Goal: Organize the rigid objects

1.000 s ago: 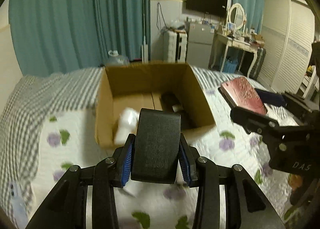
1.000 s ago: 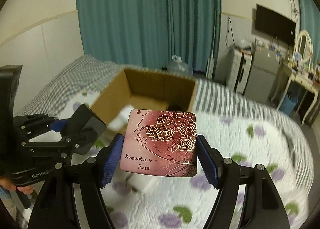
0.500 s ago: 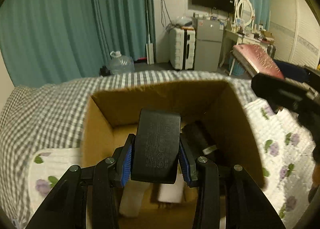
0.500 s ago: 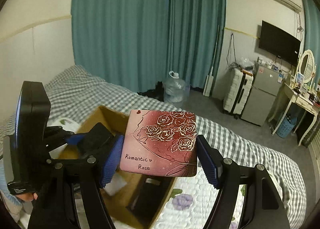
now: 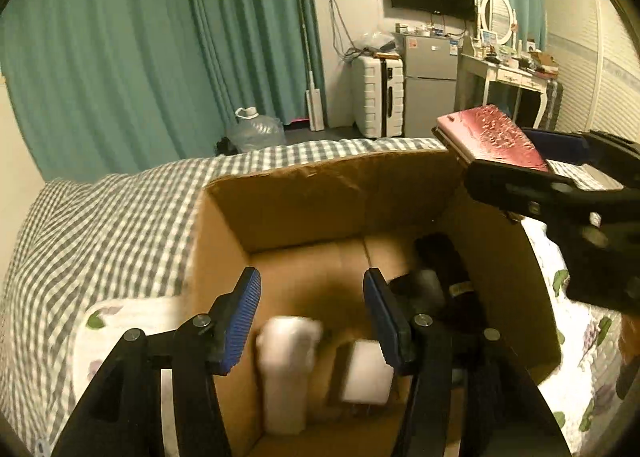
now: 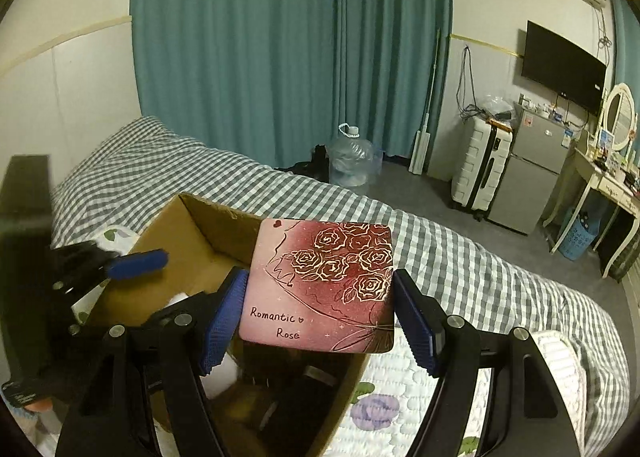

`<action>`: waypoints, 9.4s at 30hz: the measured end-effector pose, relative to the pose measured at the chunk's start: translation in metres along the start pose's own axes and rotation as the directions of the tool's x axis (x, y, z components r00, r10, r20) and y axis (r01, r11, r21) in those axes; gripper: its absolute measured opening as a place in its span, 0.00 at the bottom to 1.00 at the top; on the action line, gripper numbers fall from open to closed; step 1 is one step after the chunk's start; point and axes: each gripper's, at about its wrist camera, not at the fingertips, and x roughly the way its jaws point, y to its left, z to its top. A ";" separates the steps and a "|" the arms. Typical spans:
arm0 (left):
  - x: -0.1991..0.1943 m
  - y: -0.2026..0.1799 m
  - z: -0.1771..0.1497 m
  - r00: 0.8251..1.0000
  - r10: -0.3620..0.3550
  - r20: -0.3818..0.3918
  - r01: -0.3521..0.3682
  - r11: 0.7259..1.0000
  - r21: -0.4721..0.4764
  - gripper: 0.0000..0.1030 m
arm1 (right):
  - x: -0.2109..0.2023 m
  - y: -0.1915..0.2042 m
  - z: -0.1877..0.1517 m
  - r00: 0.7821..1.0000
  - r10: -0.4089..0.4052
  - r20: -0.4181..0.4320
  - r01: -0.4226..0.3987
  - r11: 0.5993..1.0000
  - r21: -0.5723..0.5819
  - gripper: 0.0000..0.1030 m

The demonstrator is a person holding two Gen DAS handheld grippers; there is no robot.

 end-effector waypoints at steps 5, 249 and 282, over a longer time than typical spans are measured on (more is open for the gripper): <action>-0.027 0.015 -0.007 1.000 0.006 0.024 -0.005 0.999 -0.049 0.58 | 0.016 0.010 -0.005 0.999 0.015 -0.046 -0.015 1.000 -0.011 0.70; -0.162 0.002 -0.122 0.947 0.115 0.299 -0.067 0.984 -0.166 0.74 | -0.161 0.066 -0.140 0.940 -0.256 0.224 0.232 0.964 0.127 1.00; -0.157 0.000 -0.124 0.949 0.122 0.289 -0.077 0.984 -0.160 0.74 | -0.157 0.070 -0.142 0.945 -0.256 0.205 0.233 0.964 0.129 1.00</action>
